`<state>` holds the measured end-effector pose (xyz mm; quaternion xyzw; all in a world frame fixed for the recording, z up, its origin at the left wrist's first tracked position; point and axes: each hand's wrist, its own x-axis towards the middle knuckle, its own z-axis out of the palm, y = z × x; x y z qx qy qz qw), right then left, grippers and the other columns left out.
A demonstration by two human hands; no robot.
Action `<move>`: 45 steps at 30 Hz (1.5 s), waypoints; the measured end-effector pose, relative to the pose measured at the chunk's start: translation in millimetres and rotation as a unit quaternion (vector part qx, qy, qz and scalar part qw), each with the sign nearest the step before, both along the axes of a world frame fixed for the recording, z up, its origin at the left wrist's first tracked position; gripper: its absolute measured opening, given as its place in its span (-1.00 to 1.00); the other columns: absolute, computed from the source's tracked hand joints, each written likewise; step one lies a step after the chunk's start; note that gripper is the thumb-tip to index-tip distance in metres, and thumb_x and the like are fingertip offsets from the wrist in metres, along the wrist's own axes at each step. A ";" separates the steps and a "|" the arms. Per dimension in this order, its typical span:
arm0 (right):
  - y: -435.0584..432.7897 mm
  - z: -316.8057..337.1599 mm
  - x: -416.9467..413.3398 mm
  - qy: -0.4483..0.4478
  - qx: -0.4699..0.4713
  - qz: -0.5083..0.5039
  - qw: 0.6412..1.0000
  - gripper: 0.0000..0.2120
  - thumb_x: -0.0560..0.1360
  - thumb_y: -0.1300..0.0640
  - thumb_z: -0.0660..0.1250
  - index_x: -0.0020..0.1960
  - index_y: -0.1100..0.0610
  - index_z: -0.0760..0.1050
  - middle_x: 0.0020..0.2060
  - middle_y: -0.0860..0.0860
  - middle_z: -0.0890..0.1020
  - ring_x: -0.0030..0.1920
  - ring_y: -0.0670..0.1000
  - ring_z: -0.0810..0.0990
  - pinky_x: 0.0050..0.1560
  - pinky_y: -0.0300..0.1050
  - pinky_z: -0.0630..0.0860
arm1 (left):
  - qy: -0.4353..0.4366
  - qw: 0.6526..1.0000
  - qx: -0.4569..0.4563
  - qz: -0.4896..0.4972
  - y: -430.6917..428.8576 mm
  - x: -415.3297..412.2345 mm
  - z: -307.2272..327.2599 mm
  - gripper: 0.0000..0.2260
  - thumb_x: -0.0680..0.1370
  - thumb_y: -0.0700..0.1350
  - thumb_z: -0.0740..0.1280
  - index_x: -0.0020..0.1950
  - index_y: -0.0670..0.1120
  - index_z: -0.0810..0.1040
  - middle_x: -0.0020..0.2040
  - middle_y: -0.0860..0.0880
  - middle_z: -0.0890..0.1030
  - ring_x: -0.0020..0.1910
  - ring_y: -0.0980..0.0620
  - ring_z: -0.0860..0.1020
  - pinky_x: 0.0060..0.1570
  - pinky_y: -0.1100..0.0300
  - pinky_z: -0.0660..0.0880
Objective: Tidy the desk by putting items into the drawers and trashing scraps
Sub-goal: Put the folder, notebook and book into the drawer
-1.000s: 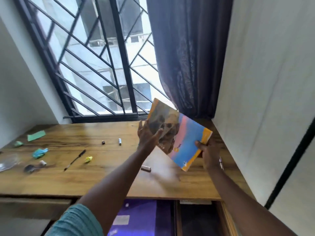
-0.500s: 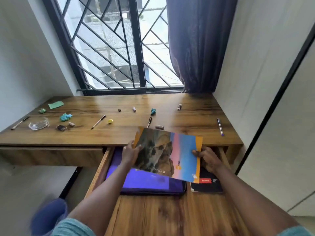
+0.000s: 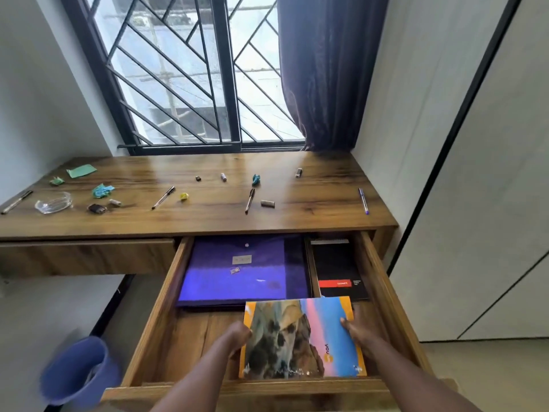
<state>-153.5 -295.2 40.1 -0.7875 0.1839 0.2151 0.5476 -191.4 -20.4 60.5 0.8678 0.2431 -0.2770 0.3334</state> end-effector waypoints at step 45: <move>14.8 32.0 -17.1 -0.015 -0.428 0.110 0.897 -0.72 0.59 0.19 0.08 0.22 0.18 0.46 0.21 0.10 0.54 0.17 0.11 0.55 -0.02 -0.11 0.46 | -0.066 0.984 0.121 -0.110 -70.4 38.4 35.2 -0.73 0.52 -0.21 0.15 0.15 -0.24 0.52 0.17 -0.21 0.57 0.15 -0.20 0.56 0.10 0.05 0.51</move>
